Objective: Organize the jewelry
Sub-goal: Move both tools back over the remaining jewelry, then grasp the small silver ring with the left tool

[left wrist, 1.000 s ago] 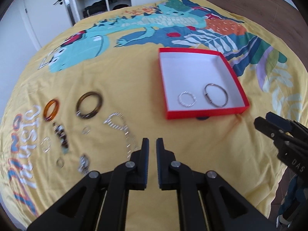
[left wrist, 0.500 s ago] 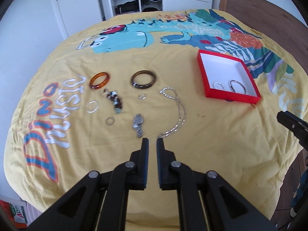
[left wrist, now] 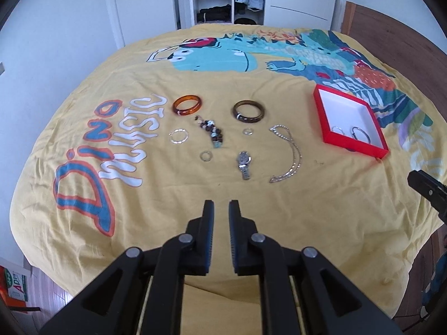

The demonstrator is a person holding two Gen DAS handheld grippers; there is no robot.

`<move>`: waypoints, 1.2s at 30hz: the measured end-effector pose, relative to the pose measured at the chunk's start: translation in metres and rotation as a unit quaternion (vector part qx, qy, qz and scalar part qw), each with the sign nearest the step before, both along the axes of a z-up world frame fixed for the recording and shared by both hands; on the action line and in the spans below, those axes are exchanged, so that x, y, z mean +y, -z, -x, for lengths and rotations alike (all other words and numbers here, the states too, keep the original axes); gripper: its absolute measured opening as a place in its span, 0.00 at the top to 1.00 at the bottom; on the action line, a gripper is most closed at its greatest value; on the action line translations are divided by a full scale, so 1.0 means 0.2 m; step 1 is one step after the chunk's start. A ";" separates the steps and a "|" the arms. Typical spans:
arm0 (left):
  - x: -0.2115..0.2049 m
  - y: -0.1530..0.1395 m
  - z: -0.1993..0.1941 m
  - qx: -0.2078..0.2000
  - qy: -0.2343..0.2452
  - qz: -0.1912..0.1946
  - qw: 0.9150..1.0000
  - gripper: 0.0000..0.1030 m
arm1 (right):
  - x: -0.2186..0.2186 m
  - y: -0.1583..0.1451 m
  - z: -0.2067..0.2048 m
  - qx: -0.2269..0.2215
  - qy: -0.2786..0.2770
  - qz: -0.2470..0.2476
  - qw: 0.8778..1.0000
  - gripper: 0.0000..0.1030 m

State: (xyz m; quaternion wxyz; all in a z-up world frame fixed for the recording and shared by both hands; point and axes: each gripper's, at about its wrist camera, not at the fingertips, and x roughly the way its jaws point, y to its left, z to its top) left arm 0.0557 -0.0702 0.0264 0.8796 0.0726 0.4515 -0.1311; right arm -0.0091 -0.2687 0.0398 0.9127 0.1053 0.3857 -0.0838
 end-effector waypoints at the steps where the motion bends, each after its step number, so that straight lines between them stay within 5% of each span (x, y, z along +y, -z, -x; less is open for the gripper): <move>1: 0.02 0.01 0.00 0.000 -0.004 0.002 1.000 0.81 | 0.01 0.00 0.00 0.001 -0.002 0.001 1.000 0.46; 19: 0.32 0.25 -0.14 0.040 -0.051 0.015 0.998 0.78 | 0.13 0.21 -0.20 0.031 -0.036 -0.009 0.999 0.46; 36: 0.28 0.42 -0.33 0.080 -0.041 0.029 0.996 0.78 | 0.15 0.46 -0.45 0.082 -0.059 -0.034 0.994 0.45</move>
